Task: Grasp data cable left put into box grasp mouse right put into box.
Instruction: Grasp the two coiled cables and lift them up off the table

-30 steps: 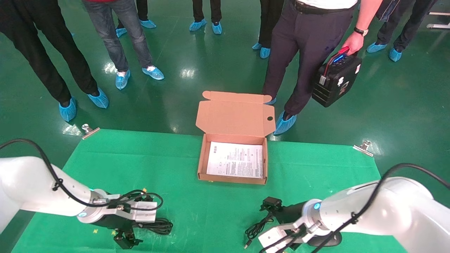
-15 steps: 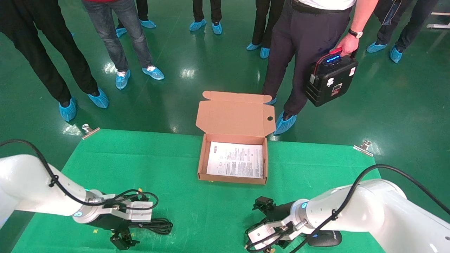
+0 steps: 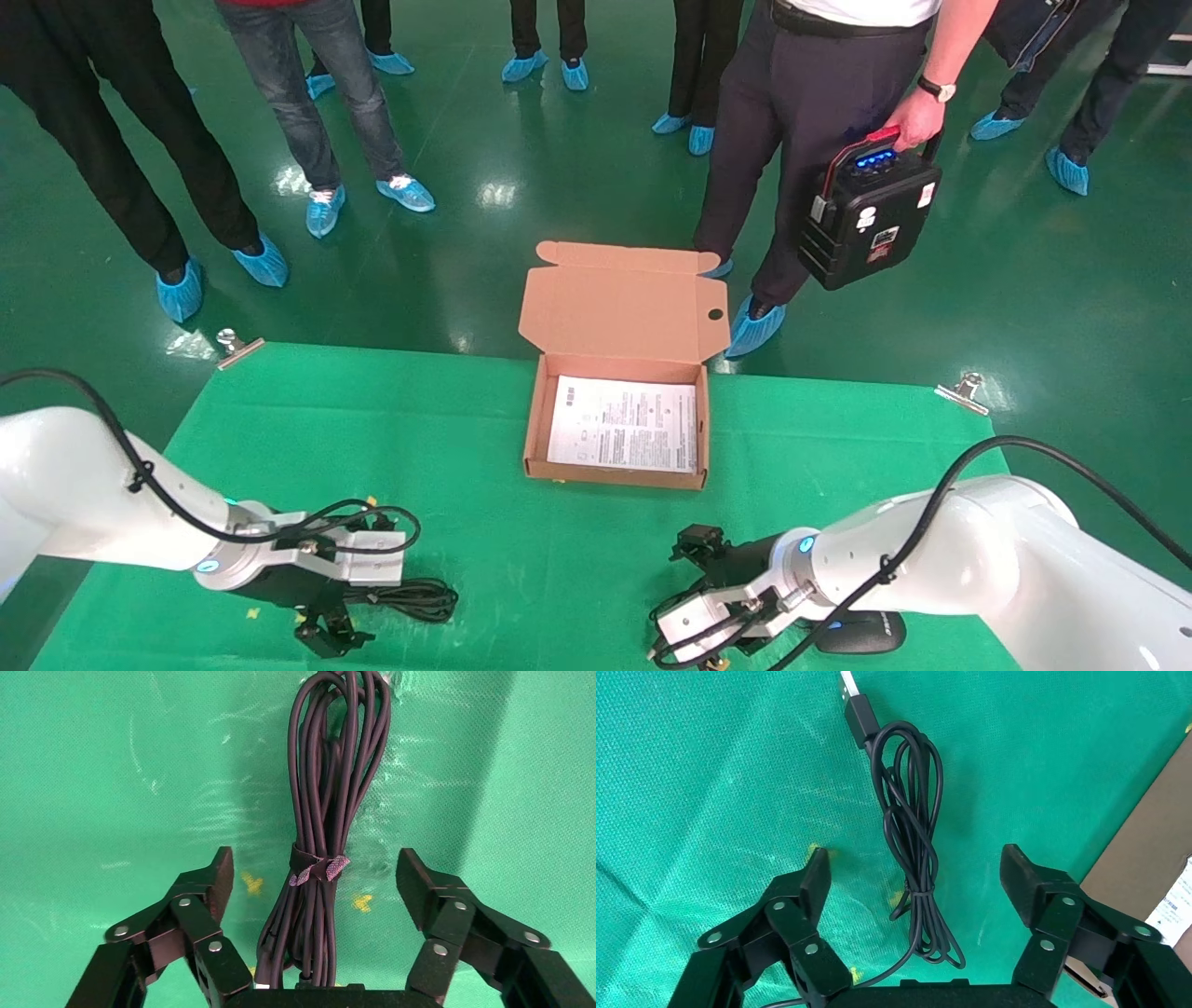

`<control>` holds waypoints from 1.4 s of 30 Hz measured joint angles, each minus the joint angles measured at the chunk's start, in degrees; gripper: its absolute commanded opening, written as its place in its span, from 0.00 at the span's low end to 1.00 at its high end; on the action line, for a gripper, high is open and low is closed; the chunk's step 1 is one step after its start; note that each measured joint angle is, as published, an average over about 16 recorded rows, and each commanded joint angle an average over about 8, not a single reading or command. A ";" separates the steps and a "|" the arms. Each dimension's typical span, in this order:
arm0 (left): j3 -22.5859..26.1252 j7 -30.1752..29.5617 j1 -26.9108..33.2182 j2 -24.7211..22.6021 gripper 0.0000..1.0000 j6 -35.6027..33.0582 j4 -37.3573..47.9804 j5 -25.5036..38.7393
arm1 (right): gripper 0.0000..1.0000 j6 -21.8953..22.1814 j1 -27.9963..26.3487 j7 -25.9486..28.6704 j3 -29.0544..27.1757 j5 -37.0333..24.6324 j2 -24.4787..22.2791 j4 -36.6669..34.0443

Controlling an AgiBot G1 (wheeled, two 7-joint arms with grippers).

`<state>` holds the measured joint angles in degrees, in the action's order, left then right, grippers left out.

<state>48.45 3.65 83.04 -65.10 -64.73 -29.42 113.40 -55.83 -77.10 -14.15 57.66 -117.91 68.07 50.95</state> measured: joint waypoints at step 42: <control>-0.32 0.87 0.18 2.01 0.00 -2.45 -2.99 -1.00 | 0.00 -1.69 -1.07 2.83 -0.69 -0.42 -2.67 3.71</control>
<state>48.14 4.53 83.22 -63.08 -67.17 -32.41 112.39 -57.52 -78.17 -11.31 56.97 -118.33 65.40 54.65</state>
